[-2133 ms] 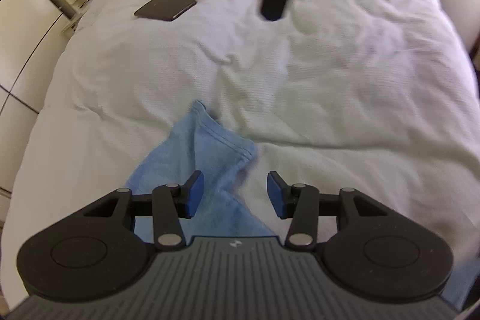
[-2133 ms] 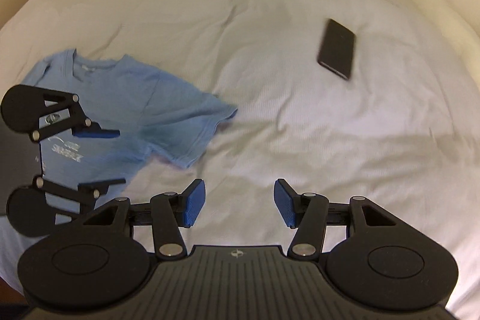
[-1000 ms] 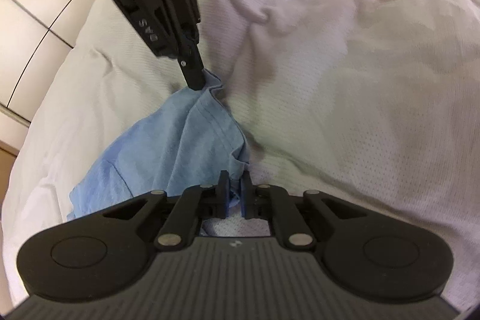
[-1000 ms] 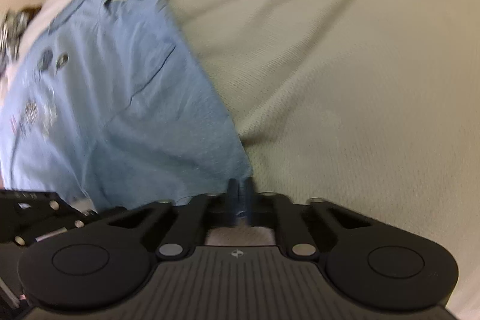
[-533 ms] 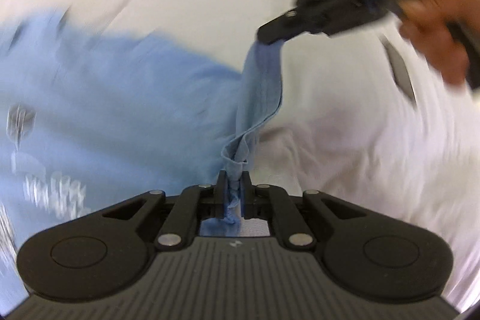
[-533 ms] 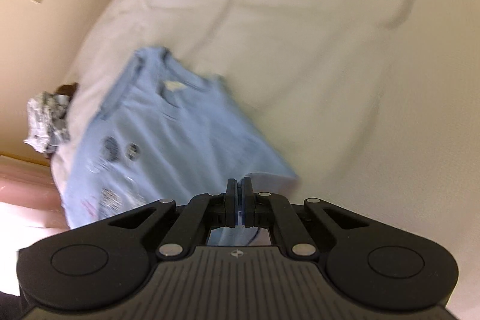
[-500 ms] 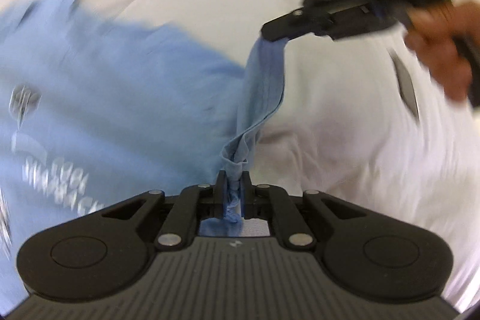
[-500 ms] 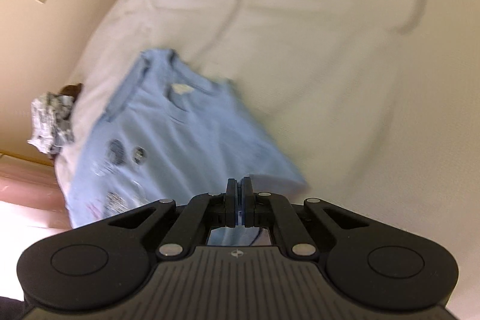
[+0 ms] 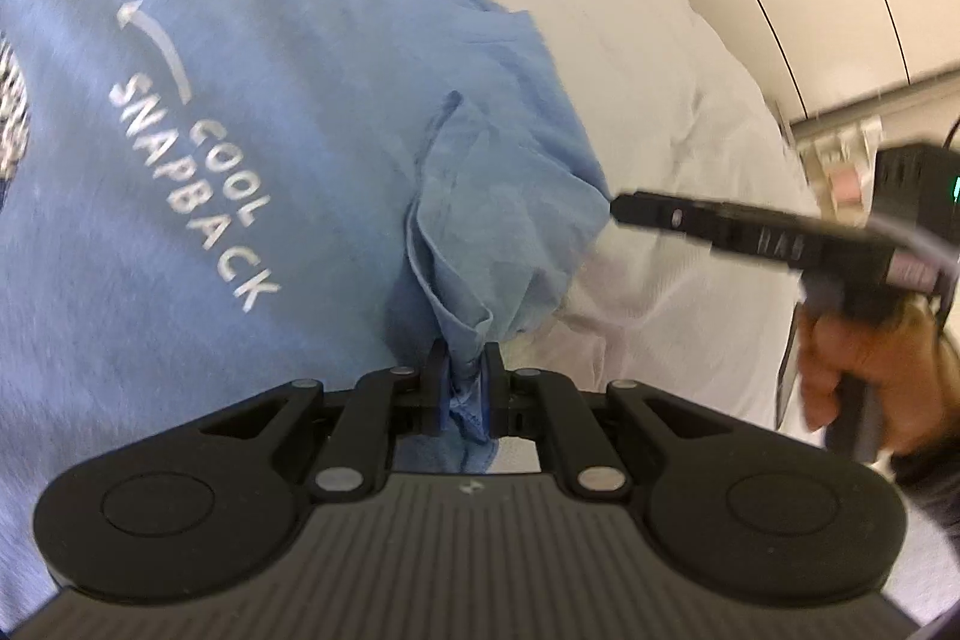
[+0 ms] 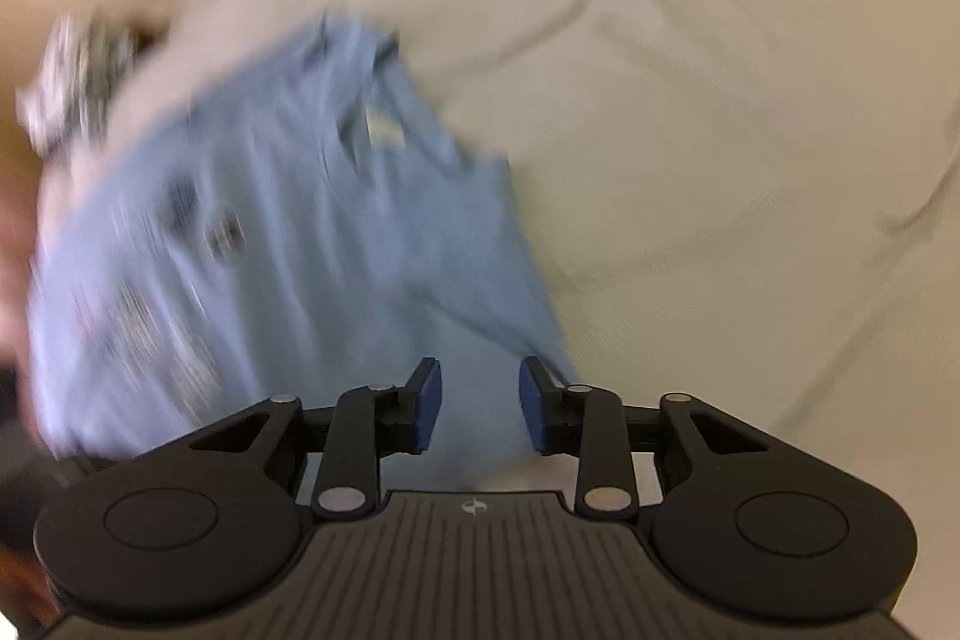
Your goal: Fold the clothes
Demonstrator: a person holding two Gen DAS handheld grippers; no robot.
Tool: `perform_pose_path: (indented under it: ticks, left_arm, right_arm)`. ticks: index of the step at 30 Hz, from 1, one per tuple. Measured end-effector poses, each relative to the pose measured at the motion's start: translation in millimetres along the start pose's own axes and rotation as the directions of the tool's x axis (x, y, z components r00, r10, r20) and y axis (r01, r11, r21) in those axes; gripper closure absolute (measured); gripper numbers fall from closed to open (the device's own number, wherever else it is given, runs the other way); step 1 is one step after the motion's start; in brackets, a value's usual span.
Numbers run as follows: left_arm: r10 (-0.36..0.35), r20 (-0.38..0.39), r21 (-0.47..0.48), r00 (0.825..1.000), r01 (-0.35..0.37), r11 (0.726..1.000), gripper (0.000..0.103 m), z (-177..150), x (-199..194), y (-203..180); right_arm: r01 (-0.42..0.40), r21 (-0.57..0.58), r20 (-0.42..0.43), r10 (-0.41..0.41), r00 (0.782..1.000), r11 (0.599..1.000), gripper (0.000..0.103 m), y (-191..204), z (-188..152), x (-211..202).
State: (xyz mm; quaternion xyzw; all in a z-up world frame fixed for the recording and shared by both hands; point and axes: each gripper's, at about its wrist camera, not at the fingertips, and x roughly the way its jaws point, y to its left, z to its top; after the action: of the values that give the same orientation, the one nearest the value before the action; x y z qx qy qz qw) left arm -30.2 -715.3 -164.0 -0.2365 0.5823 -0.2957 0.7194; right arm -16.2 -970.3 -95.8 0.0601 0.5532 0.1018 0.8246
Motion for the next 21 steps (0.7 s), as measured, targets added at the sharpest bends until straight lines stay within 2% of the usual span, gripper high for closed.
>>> perform_pose_path:
  ticks: [4,10,13,15,16,21]
  left_arm:
    - [-0.005,0.0,0.014,1.0,0.005,1.0,0.094,-4,-1,5]
    - [-0.013,-0.009,0.137,1.0,0.015,0.99,0.077,-9,-1,-3]
    - [-0.019,-0.012,0.148,1.0,0.02,0.989,0.076,-10,-2,-5]
    - [-0.022,-0.015,0.146,1.0,0.024,0.989,0.076,-9,-2,-4]
    - [-0.024,-0.017,0.145,1.0,0.027,0.989,0.076,-9,-1,-4]
    - [-0.033,-0.033,0.146,0.999,0.037,0.989,0.076,-8,-1,-1]
  right_arm:
    - [0.011,-0.114,-0.026,-0.014,1.0,0.993,0.068,-2,0,15]
    - [0.007,-0.168,-0.067,-0.018,0.998,0.986,0.068,-5,5,35]
    - [-0.007,-0.2,-0.087,-0.011,0.996,0.98,0.068,-4,6,39]
    - [-0.02,-0.196,-0.107,-0.001,0.994,0.98,0.084,-6,6,39]
    - [-0.021,-0.191,-0.114,0.0,0.994,0.981,0.101,-8,5,38]
    - [0.027,-0.16,-0.12,-0.046,0.992,0.987,0.103,-17,-6,24]
